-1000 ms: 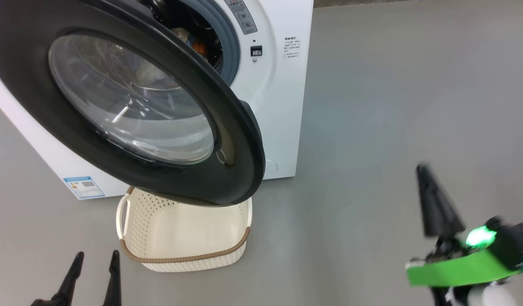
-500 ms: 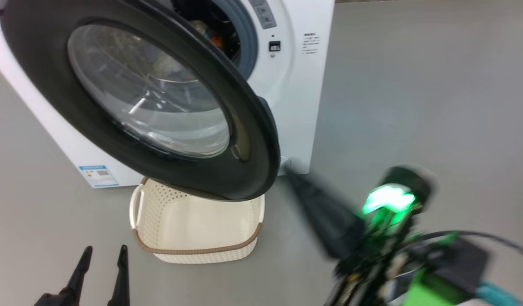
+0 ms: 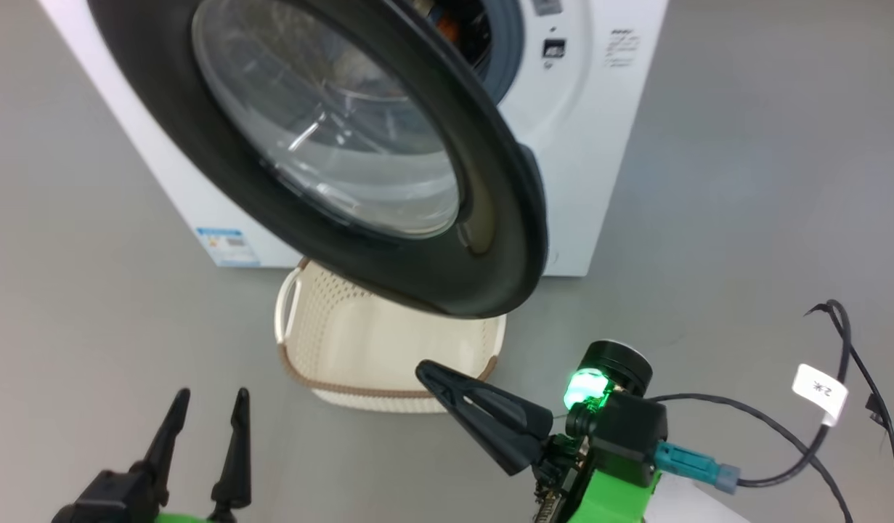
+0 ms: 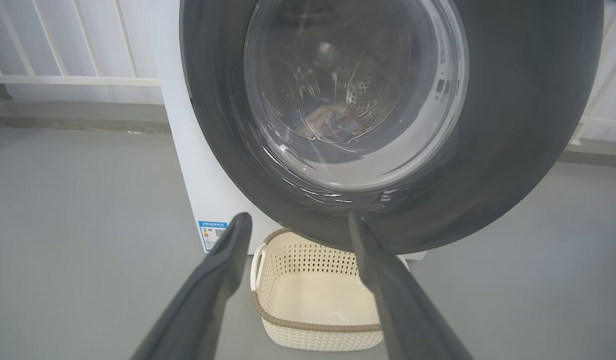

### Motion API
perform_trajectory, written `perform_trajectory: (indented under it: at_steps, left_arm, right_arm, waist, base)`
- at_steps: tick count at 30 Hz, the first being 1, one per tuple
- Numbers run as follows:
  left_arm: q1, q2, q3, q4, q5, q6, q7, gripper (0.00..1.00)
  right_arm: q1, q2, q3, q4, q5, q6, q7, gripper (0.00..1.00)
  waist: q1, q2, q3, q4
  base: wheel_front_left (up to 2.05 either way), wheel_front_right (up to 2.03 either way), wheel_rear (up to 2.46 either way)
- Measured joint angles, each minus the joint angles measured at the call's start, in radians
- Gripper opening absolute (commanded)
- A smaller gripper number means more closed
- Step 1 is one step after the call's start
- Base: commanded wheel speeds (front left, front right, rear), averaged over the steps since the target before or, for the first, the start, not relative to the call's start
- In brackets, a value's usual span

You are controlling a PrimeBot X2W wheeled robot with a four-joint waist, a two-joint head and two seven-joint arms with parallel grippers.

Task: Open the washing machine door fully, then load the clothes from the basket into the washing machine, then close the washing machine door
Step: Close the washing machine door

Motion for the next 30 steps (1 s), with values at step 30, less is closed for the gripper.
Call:
perform_trajectory:
  at_steps: [30]
  left_arm:
    - [-0.189,-0.012,-0.084,-0.003,-0.049,0.0,0.0,1.0]
  right_arm:
    - [-0.095,0.058,-0.231,0.21,-0.105,0.0,0.0,0.0]
  waist:
    - [0.0,0.0,0.252,0.112]
  base:
    - [0.0,0.0,0.0]
